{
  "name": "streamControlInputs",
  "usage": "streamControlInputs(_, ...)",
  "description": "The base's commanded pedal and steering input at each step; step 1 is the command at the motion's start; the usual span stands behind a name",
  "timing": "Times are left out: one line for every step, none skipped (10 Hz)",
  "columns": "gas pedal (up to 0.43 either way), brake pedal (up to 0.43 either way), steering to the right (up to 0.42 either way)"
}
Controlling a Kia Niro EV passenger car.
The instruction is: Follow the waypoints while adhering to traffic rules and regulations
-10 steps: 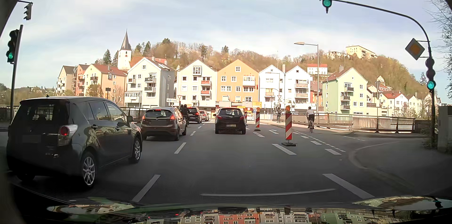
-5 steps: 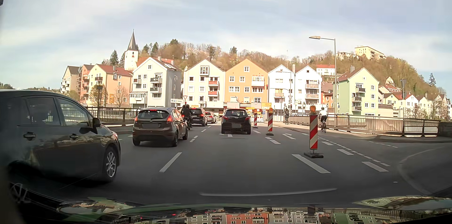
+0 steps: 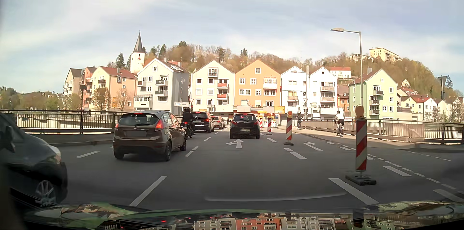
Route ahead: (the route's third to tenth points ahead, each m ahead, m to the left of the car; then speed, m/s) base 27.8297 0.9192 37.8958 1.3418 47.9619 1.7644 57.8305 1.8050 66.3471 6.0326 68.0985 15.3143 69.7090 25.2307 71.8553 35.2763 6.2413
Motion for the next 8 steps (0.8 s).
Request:
streamControlInputs(0.169,0.0,-0.006)
streamControlInputs(0.169,0.0,-0.004)
streamControlInputs(0.169,0.0,-0.004)
streamControlInputs(0.15,0.0,-0.004)
streamControlInputs(0.13,0.0,-0.004)
streamControlInputs(0.02,0.0,-0.004)
streamControlInputs(0.0,0.0,-0.004)
streamControlInputs(0.0,0.0,-0.004)
